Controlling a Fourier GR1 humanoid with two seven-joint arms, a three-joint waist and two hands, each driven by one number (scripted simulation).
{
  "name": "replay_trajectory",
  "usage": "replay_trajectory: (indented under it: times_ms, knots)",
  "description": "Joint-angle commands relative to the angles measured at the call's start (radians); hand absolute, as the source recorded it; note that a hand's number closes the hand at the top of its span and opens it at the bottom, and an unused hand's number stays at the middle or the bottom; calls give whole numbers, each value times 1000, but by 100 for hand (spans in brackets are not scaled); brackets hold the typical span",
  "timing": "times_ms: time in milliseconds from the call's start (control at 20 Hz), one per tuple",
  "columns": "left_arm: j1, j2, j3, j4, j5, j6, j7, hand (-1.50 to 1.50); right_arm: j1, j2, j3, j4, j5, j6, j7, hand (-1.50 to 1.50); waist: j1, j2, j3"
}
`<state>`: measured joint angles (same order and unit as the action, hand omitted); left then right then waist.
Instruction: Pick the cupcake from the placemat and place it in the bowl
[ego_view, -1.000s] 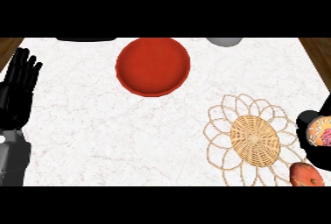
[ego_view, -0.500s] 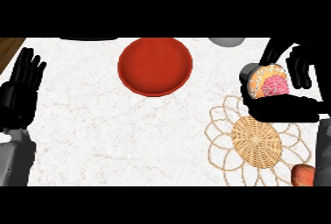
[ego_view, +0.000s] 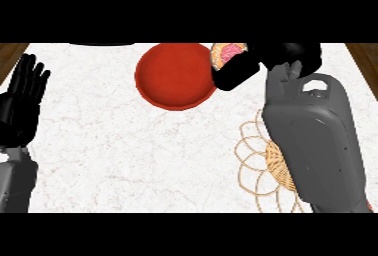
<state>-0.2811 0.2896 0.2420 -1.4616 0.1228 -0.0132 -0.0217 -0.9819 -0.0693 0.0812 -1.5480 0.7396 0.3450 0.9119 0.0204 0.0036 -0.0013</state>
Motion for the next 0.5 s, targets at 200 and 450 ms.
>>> replay_trajectory:
  times_ms: [200,450]
  knots:
    - [-4,-19,-12,-1,-13,17,3,0,-88,68,59,406,11,-237,-96,150,7,2,1]
    - [-27,-3,-1,14,-3,5,5,0,-169,69,107,640,-1,-360,-111,150,11,4,0]
